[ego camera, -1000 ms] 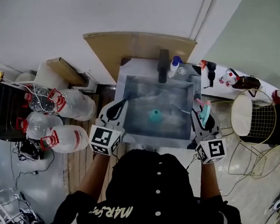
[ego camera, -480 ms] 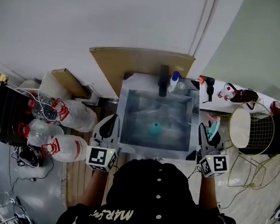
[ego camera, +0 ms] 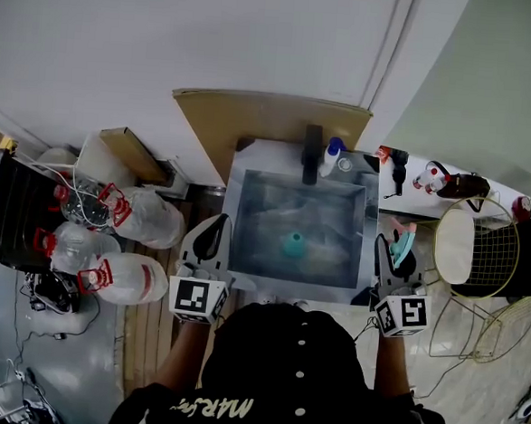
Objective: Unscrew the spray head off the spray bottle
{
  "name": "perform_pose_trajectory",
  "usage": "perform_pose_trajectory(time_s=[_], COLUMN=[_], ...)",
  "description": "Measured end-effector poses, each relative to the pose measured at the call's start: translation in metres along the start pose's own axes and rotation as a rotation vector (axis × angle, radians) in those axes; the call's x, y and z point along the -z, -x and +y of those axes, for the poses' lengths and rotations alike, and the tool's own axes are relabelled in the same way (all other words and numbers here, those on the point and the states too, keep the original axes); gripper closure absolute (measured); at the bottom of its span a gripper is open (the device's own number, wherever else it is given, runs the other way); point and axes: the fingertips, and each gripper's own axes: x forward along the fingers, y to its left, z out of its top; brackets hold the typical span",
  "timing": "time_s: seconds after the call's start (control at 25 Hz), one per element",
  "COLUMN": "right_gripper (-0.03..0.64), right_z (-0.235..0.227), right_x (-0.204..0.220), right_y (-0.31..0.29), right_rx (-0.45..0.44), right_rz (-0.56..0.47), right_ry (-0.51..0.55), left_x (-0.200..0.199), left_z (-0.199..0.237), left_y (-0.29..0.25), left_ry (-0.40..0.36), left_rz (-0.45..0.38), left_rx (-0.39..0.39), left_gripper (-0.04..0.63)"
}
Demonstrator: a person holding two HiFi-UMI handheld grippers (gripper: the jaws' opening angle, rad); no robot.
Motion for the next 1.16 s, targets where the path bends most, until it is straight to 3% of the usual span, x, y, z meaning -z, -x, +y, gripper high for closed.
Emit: perform_pose_trajectory(time_s=[1.16], right_gripper=[0.463], right_z=[0.013], right_x=[-0.001], right_y=[0.001], right_rx=[-0.018], right_rz=[0.005], right_ry=[0.026], left_x=[-0.005], left_z=[-0.009], left_y=[0.001], left_ry=[-0.046], left_rz=[-0.024], left_rx=[0.01], left_gripper=[0.571])
